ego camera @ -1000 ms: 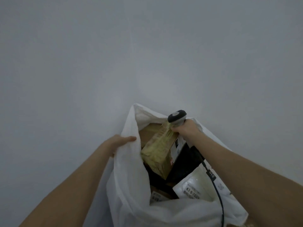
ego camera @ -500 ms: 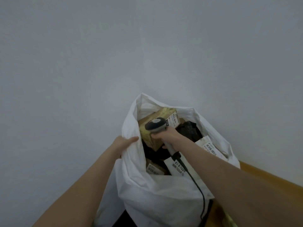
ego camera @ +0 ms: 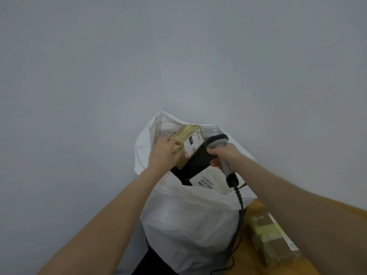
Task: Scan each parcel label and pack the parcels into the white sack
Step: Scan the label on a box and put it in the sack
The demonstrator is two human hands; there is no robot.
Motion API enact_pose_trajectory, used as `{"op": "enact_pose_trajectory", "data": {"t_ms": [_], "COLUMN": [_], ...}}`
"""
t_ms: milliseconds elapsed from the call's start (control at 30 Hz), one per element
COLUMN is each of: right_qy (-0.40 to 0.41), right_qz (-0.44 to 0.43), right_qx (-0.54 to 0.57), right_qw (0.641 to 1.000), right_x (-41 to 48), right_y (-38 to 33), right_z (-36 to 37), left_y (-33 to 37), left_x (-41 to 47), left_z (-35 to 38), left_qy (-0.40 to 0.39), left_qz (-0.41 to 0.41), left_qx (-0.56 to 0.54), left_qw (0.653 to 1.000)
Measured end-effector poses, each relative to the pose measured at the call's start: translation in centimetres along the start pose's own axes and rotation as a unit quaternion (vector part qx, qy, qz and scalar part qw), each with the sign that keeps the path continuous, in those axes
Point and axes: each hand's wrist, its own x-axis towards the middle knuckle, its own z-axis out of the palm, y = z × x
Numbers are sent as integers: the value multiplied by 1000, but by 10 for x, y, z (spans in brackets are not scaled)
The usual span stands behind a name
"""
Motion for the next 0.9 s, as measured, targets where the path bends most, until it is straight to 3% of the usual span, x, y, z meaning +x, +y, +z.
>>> {"op": "enact_pose_trajectory", "data": {"t_ms": [100, 167, 233, 300, 367, 433, 500, 567, 600, 667, 833, 900], "right_qy": [61, 81, 96, 117, 144, 165, 171, 173, 172, 174, 218, 224], "right_qz": [9, 21, 33, 38, 40, 38, 39, 43, 45, 49, 68, 73], "right_qx": [11, 32, 49, 53, 73, 98, 96, 83, 80, 72, -25, -56], "right_qw": [998, 996, 994, 991, 986, 981, 980, 980, 981, 981, 973, 970], "right_x": [-5, -8, -11, -13, -11, -8, -3, 3, 6, 15, 50, 71], "right_y": [13, 25, 34, 40, 40, 39, 40, 44, 44, 44, 33, 27], "right_z": [-19, -32, -46, -62, -79, -93, -101, -101, -100, -97, -100, -104], "left_y": [51, 77, 92, 96, 88, 74, 59, 55, 56, 57, 66, 67], "left_x": [-22, -37, -46, -34, -4, 19, 38, 51, 60, 80, 135, 163], "left_z": [32, 60, 82, 78, 57, 27, 3, -12, -16, -14, 15, 35], "left_qy": [-167, -256, -277, -216, -134, -90, -152, -334, -421, -514, -573, -509], "left_qz": [231, 283, 310, 269, 154, 84, 74, 46, 14, -27, -10, 18], "left_qx": [34, 131, 192, 153, 68, -10, -113, -194, -199, -152, -93, -103], "left_qw": [958, 915, 889, 926, 977, 992, 979, 921, 885, 844, 814, 854]}}
